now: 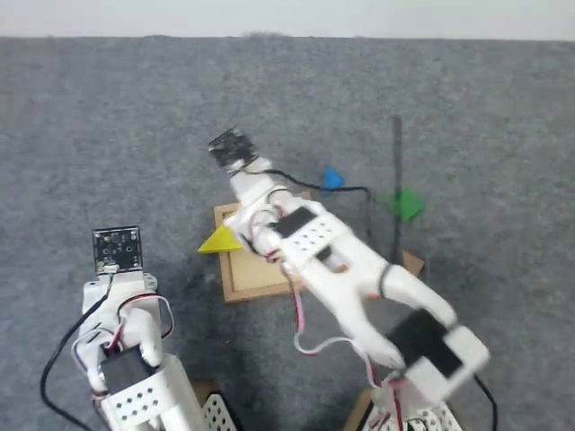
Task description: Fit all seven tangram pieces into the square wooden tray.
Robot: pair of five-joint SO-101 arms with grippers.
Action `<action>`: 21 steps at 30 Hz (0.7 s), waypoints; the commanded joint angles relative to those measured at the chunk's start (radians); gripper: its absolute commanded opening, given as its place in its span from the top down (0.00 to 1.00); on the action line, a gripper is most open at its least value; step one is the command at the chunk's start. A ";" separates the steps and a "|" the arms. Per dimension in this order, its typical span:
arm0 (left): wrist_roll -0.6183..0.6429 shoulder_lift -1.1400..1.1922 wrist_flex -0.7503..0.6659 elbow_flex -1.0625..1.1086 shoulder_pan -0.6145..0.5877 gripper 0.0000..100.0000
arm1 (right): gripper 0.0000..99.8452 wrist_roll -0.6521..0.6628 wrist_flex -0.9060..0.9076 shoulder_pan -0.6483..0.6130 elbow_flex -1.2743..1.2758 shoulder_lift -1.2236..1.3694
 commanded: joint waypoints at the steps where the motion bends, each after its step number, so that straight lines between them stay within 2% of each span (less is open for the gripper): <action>1: -0.012 -0.015 0.003 -0.008 0.000 0.98 | 0.99 0.014 -0.024 -0.058 -0.141 0.071; 6: -0.012 -0.015 0.003 -0.008 0.000 0.98 | 0.99 0.015 -0.022 -0.108 -0.213 0.124; 15: -0.012 -0.015 0.003 -0.008 0.000 0.98 | 0.99 0.021 -0.021 -0.119 -0.224 0.216; 21: -0.012 -0.015 0.003 -0.008 0.000 0.98 | 0.99 0.021 0.117 -0.130 -0.258 0.220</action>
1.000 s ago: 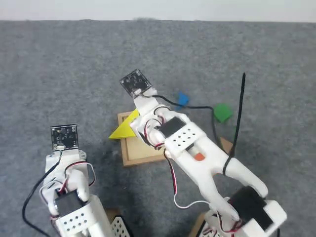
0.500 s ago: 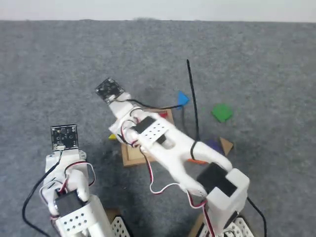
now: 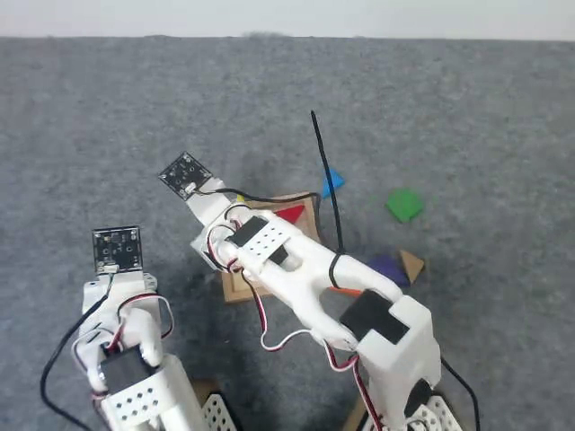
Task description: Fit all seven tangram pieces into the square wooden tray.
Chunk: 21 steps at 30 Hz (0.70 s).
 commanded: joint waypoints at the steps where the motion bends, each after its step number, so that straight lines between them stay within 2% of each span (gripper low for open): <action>1: -0.012 -0.015 0.003 -0.008 0.000 0.98 | 0.99 0.018 0.088 -0.024 -0.075 -0.018; 7: -0.012 -0.015 0.003 -0.008 0.000 0.98 | 0.99 0.012 0.131 -0.038 -0.034 -0.058; 15: -0.012 -0.015 0.003 -0.008 0.000 0.98 | 0.99 0.012 0.064 -0.036 0.163 -0.352; 18: -0.012 -0.015 0.003 -0.008 0.000 0.98 | 0.99 0.014 0.064 -0.002 0.213 -0.469; 21: -0.012 -0.015 0.003 -0.008 0.000 0.98 | 0.99 0.014 0.062 0.088 0.244 -0.541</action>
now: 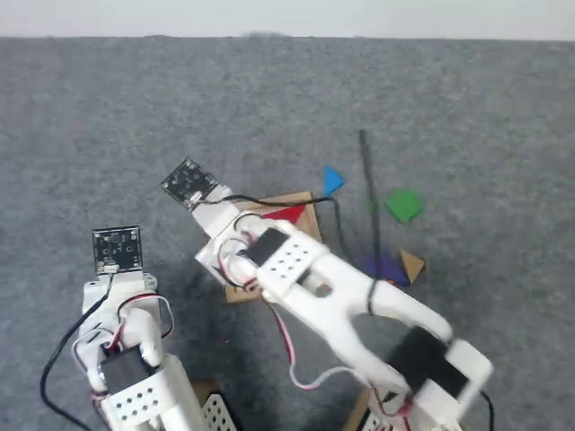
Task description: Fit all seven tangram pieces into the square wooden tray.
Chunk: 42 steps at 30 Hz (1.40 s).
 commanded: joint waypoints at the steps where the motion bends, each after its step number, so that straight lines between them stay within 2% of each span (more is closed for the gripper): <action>1: -0.012 -0.015 0.003 -0.008 0.000 0.98 | 0.99 0.011 -0.024 0.122 0.003 -0.124; 4: -0.012 -0.015 0.003 -0.008 0.000 0.98 | 0.99 0.011 -0.048 0.206 0.005 -0.087; 7: -0.012 -0.015 0.003 -0.008 0.000 0.98 | 0.99 0.017 -0.090 0.240 -0.006 -0.001; 14: -0.012 -0.015 0.003 -0.008 0.000 0.98 | 0.99 0.017 -0.096 0.234 -0.129 0.194; 18: -0.012 -0.015 0.003 -0.008 0.000 0.98 | 0.99 0.018 -0.038 0.202 -0.164 0.243; 26: -0.012 -0.015 0.003 -0.008 0.000 0.98 | 0.99 0.018 0.051 0.142 -0.158 0.252; 42: -0.012 -0.015 0.003 -0.008 0.000 0.98 | 0.99 0.018 0.008 0.179 -0.118 0.255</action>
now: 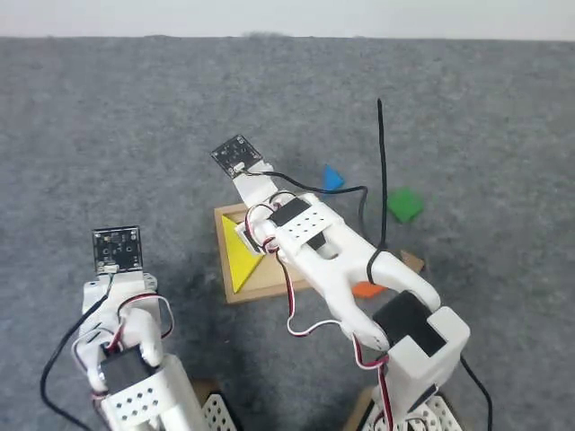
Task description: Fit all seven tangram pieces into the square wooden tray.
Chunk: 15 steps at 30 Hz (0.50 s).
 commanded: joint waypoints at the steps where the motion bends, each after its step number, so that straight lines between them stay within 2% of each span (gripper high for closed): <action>1: -0.012 -0.015 0.003 -0.008 0.000 0.98 | 0.99 0.018 -0.031 0.025 -0.014 -0.007; 9: -0.012 -0.015 0.003 -0.008 0.000 0.98 | 0.99 0.017 -0.012 0.035 -0.061 0.064; 15: -0.012 -0.015 0.003 -0.008 0.000 0.98 | 0.99 0.012 0.122 0.051 -0.273 0.199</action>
